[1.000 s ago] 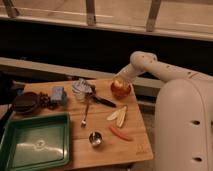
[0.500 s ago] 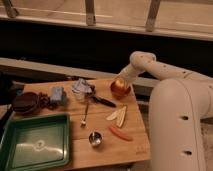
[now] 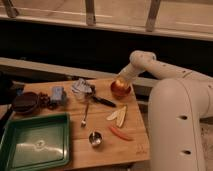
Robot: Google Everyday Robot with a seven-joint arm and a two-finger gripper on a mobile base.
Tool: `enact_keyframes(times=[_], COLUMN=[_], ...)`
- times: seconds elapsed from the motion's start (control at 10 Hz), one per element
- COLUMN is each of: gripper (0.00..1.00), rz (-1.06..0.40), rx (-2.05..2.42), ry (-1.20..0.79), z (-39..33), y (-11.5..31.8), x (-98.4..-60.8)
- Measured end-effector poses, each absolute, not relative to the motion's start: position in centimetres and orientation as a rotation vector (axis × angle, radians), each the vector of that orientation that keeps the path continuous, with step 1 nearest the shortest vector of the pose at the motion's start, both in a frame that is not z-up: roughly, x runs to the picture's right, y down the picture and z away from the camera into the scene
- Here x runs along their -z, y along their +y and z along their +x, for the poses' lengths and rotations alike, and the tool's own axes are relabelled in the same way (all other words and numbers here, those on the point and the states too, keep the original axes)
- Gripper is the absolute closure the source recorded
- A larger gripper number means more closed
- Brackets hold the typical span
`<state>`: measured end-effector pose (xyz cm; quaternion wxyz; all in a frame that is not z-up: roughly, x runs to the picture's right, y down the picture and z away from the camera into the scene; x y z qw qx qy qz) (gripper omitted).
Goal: Place apple in red bowl
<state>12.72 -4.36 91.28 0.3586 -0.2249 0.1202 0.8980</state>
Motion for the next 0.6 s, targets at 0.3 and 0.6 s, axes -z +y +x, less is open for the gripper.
enact_keyframes(times=[0.3,0.6], gripper=[0.26,0.26], rz=[-0.59,-0.594], rx=[-2.314,-2.316], ry=[0.29,0.263], z=[12.74,12.73], y=[-4.71,-5.05], x=[-90.82,-90.38])
